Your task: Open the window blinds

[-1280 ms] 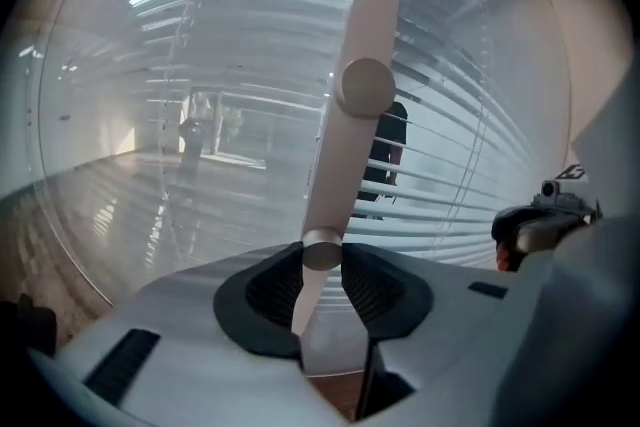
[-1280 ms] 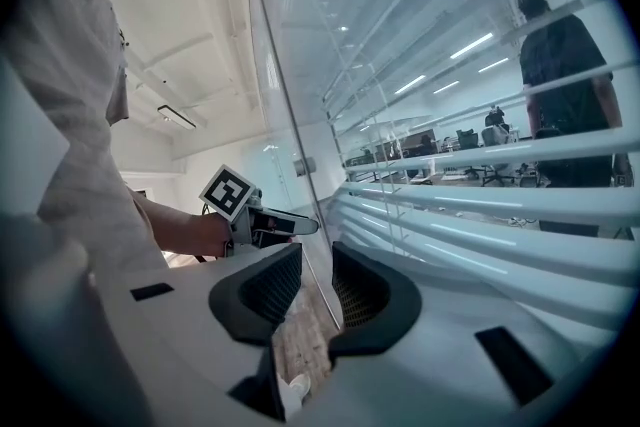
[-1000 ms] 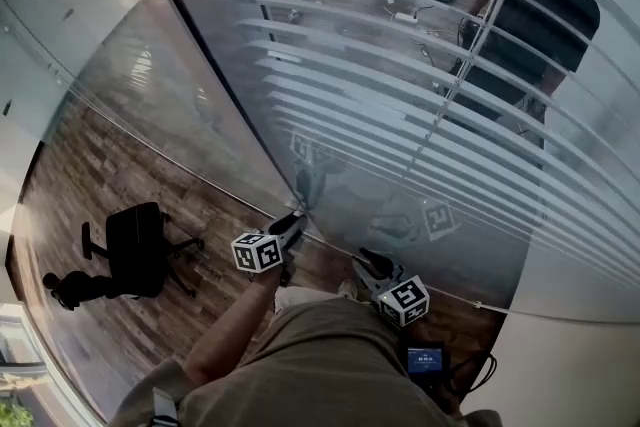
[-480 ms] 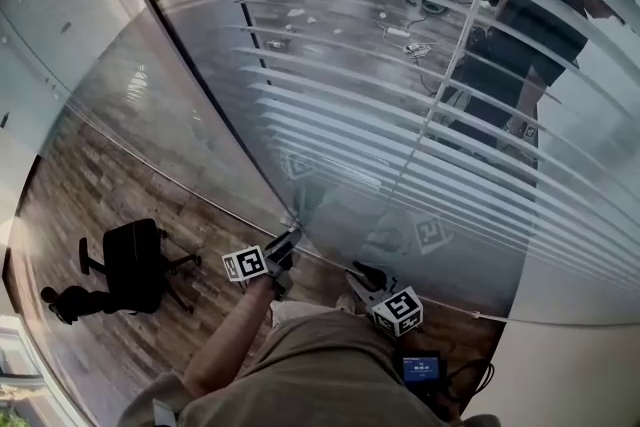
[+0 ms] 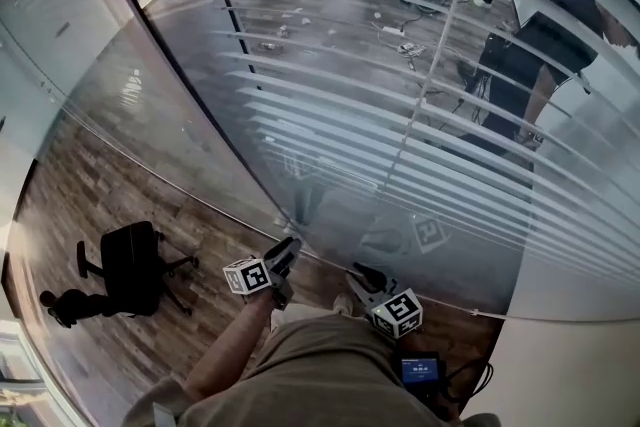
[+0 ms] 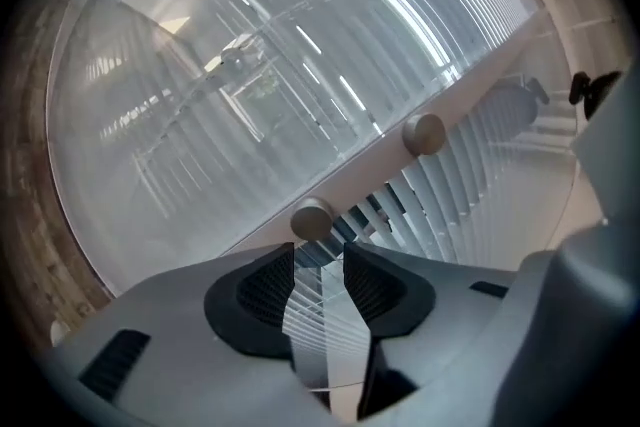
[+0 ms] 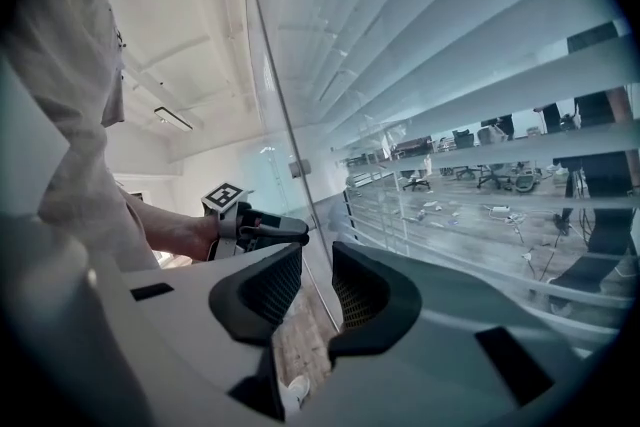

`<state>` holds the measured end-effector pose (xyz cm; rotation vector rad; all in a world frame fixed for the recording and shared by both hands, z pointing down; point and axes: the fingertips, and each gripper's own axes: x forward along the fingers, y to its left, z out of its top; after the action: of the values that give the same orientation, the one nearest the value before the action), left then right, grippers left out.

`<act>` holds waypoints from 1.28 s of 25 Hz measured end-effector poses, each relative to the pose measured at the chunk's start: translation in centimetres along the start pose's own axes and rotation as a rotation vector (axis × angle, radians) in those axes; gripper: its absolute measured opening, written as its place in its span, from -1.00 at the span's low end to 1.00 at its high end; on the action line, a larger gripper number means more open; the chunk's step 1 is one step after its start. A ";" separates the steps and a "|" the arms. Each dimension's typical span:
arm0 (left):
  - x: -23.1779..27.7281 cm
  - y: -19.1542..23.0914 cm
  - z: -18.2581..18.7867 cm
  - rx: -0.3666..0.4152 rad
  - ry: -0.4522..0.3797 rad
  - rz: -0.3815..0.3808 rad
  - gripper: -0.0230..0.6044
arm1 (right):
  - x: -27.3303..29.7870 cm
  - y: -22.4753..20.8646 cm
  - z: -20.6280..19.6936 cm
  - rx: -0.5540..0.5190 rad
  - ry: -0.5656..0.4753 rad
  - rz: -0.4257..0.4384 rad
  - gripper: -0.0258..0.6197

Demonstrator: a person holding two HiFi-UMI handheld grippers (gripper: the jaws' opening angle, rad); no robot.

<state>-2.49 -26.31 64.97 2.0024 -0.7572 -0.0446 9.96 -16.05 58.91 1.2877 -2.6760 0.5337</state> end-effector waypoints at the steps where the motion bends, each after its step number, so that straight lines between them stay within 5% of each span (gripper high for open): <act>1: -0.1 0.0 -0.4 0.042 0.008 0.019 -0.46 | -0.3 -0.2 -0.1 0.006 -0.003 -0.008 -0.60; 6: -0.5 -1.0 -3.6 0.343 0.151 0.105 -0.42 | -2.3 -0.1 -0.7 0.028 -0.020 -0.054 -0.60; 10: -0.4 -1.6 -4.7 0.462 0.179 0.140 -0.42 | -3.2 -0.2 -1.8 0.056 -0.013 -0.079 -0.60; 23: -1.7 0.3 -8.9 0.413 0.224 0.132 -0.42 | -5.1 2.0 -4.1 0.104 -0.070 -0.099 -0.60; 32: -2.3 -2.8 -10.7 0.416 0.240 0.027 -0.42 | -8.0 2.4 -5.5 0.121 -0.065 -0.255 -0.60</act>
<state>0.56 -15.83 67.95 2.3331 -0.6768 0.3914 12.95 -6.78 61.34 1.6765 -2.5078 0.6367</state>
